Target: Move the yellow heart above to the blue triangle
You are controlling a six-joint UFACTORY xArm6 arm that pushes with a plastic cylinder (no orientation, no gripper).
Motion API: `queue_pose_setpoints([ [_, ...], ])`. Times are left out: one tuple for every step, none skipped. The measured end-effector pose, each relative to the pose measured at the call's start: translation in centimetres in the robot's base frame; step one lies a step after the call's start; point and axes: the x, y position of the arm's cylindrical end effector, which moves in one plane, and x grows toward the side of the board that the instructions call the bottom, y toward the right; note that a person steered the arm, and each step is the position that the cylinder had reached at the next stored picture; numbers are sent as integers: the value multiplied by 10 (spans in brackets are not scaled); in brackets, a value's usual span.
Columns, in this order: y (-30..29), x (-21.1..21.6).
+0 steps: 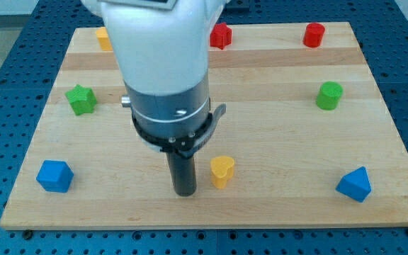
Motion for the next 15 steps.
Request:
queue_pose_setpoints([
  [15,-8],
  [34,-8],
  [54,-8],
  [73,-8],
  [82,-16],
  [81,-32],
  [83,-33],
  [99,-33],
  [123,-33],
  [145,-33],
  [163,-33],
  [180,-33],
  [185,-34],
  [192,-34],
  [198,-34],
])
